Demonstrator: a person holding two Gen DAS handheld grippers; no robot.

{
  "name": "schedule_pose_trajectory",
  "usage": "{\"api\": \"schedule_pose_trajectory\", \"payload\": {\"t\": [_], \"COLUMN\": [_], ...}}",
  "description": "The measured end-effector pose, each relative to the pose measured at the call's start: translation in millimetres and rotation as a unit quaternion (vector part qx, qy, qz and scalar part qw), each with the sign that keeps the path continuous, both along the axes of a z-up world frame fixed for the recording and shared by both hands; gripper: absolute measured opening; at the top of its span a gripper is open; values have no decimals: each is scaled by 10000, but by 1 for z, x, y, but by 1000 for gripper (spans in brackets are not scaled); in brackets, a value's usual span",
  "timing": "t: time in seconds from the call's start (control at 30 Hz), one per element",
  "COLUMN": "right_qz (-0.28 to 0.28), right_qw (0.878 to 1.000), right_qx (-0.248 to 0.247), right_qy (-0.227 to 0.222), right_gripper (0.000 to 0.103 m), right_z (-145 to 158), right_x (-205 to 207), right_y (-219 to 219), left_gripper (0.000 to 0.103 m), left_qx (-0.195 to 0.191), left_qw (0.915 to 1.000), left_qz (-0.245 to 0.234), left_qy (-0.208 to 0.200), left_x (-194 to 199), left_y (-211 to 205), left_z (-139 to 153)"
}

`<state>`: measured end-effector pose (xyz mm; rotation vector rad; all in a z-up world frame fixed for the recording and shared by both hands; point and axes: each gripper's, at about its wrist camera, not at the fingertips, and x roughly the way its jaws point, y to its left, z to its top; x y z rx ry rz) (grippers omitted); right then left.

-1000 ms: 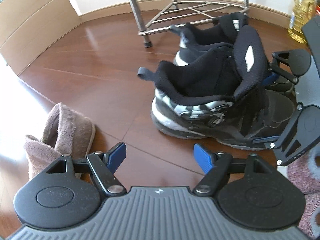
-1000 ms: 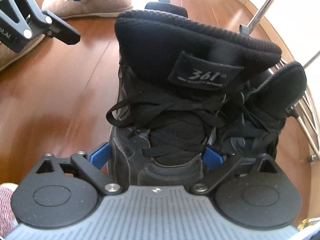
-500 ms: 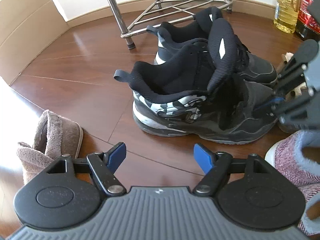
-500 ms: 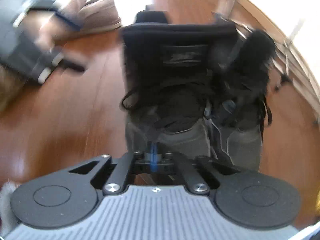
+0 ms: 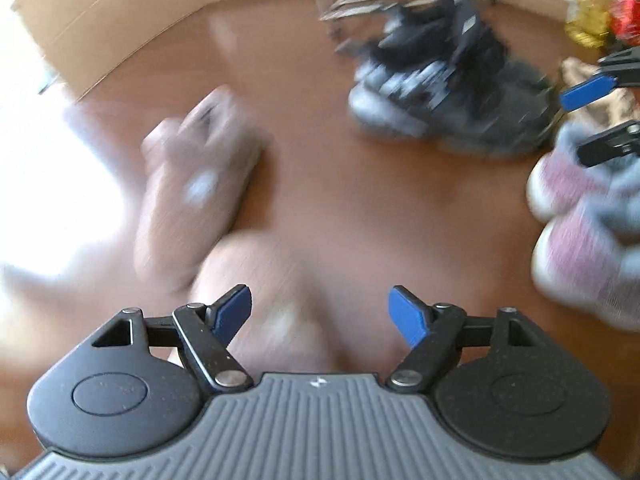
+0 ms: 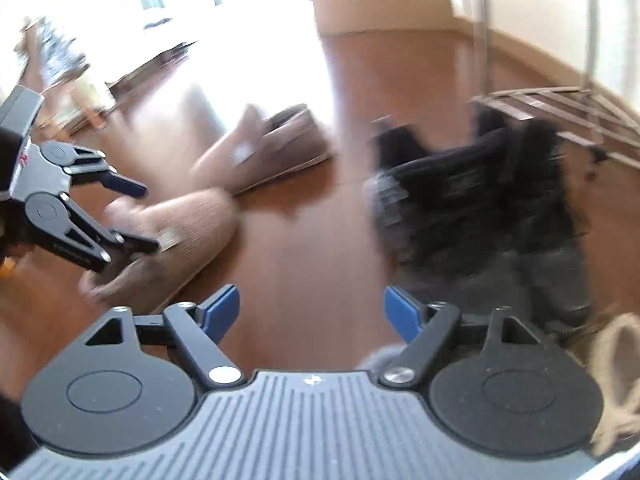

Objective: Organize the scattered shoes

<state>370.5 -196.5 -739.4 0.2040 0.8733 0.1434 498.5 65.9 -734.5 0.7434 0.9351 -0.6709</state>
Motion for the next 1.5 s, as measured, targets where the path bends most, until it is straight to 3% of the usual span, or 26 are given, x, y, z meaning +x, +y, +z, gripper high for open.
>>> {"api": "schedule_pose_trajectory", "payload": {"t": [0.07,0.17,0.3,0.43,0.5,0.6,0.63,0.7,0.8,0.9,0.93,1.0,1.13,1.17,1.3,1.4,1.5], "right_qz": [243,467,663,590,435,190,179,286,565,875,1053,1532,2827,3310,4371,4725,4903], "right_qw": [9996,9981,9959,9932,9922,9929,9928,9921,9907,9883,9861,9782,9471,9310,8830,8632,8533], "right_qx": [-49,-60,-361,-780,-879,-592,-510,-492,-550,-557,-597,-838,-1318,-1446,-1708,-1775,-1767], "right_qy": [162,392,489,635,768,1018,1072,1116,1110,1118,1140,1128,755,530,-104,-137,-151], "right_gripper": [82,82,84,92,92,92,92,92,93,94,94,94,95,96,102,102,102], "right_z": [-3,-9,-9,-1,-1,-7,-9,-13,-15,-17,-19,-22,-27,-30,-41,-54,-67], "right_x": [8,20,34,24,17,10,10,15,27,35,39,48,66,73,108,145,184], "right_y": [23,52,78,84,79,73,73,77,87,96,101,115,148,160,195,218,242], "left_gripper": [78,78,78,78,78,76,70,67,67,67,67,71,75,75,74,74,74], "left_qx": [43,-192,-592,-668,-404,-77,47,511,914,1459,1485,1362,517,293,-405,-564,-407], "left_qw": [9994,9974,9955,9919,9932,9945,9954,9964,9921,9859,9856,9876,9900,9870,9679,9598,9643], "left_qz": [335,625,318,-69,-149,-33,-2,180,696,810,806,775,1262,1527,2386,2654,2531], "left_qy": [38,315,666,1077,1082,1042,953,653,506,136,82,61,354,417,682,720,660], "left_x": [-4,-5,-13,-16,-18,-15,-14,-8,15,26,25,17,-7,-12,-19,-23,-25], "left_y": [29,51,47,27,24,40,46,68,105,140,148,162,184,190,206,208,213], "left_z": [0,-6,-29,-67,-84,-96,-98,-101,-101,-101,-97,-86,-62,-58,-50,-53,-59]}}
